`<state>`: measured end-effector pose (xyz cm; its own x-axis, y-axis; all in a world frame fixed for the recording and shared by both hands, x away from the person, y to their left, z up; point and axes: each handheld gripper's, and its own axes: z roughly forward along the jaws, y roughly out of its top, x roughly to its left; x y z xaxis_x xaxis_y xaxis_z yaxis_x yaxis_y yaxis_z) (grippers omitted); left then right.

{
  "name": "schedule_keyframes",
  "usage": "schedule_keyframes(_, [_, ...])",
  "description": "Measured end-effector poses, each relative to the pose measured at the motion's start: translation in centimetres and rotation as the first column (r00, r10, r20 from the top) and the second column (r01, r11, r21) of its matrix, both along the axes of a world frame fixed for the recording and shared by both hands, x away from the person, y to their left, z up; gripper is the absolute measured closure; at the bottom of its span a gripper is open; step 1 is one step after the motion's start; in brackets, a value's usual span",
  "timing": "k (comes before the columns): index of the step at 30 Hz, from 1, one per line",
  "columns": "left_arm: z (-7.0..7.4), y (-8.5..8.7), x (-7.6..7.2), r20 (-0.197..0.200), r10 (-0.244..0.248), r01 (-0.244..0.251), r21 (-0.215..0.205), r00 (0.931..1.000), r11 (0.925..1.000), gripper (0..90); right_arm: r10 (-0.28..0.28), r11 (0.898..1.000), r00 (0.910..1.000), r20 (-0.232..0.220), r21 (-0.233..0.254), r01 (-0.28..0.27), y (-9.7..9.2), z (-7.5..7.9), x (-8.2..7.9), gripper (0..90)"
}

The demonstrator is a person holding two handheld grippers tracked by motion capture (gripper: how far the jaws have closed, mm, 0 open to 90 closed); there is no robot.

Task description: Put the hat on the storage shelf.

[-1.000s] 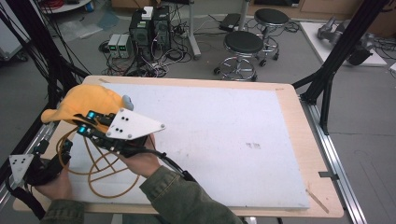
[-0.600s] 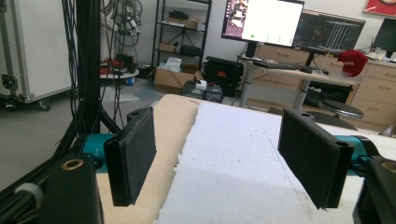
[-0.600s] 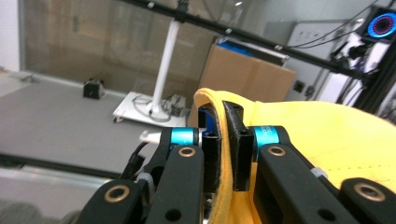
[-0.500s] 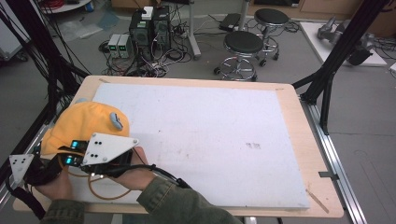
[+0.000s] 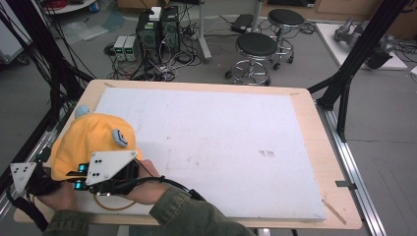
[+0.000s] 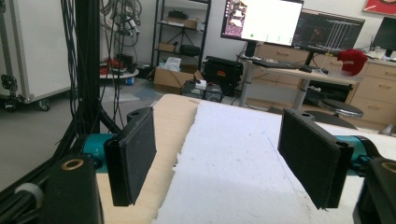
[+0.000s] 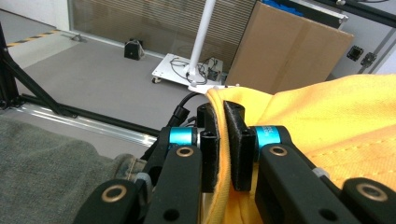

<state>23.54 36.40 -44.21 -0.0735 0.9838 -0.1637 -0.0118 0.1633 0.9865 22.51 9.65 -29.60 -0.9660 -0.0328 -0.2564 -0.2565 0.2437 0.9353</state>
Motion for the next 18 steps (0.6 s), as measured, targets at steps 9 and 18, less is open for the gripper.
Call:
schedule_keyframes(9, [-0.03,0.06,0.01,-0.003,-0.002,0.001,-0.005,1.0,1.0,27.9,0.02,1.0,0.9998,-0.008,-0.011,-0.02,0.11,-0.27,-0.39,70.0])
schedule_keyframes(18, [-0.07,0.17,0.05,0.001,-0.007,0.007,-0.019,1.0,0.9998,28.3,0.07,0.997,0.9971,-0.032,-0.012,-0.07,0.17,-0.21,-0.65,50.2])
